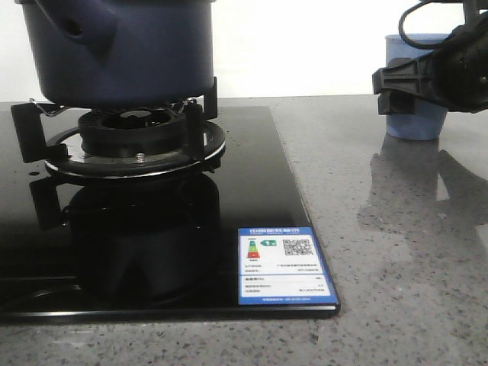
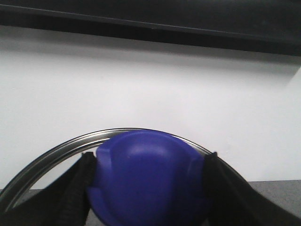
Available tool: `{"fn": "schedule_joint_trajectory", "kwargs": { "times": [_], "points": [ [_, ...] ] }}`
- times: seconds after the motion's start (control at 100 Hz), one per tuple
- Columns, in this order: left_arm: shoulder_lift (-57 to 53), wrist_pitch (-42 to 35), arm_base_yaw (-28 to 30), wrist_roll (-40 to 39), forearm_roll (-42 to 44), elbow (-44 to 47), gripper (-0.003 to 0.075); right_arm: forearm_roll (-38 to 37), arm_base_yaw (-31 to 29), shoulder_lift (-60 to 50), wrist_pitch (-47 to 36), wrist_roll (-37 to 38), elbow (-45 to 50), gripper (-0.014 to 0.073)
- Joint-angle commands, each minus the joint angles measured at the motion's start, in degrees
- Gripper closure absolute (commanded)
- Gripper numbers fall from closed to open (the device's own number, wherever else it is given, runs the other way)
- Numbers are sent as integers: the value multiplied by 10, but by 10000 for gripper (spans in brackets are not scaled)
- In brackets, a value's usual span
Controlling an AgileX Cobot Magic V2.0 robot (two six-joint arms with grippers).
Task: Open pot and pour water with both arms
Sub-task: 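Lift the held cup up toward the pot with the right gripper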
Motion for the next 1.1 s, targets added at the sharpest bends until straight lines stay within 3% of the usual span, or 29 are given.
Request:
{"fn": "schedule_joint_trajectory", "kwargs": {
  "times": [0.0, 0.35, 0.59, 0.69, 0.94, 1.09],
  "points": [
    [-16, -68, 0, 0, 1, -22, 367, -3, 0, -16, -60, 4, -18, 63],
    [-16, -69, 0, 0, 1, -22, 367, -3, 0, -13, -88, 4, -18, 67],
    [-16, -70, 0, 0, 1, -22, 367, -3, 0, -13, -82, 4, -18, 252],
    [-16, -70, 0, 0, 1, -22, 367, -3, 0, -16, -79, 4, -18, 272],
    [-16, -70, 0, 0, 1, -22, 367, -55, 2, -73, -14, 4, -18, 272],
    [-16, -70, 0, 0, 1, -22, 367, -100, 8, -117, 80, 4, -45, 272]
  ]
}}
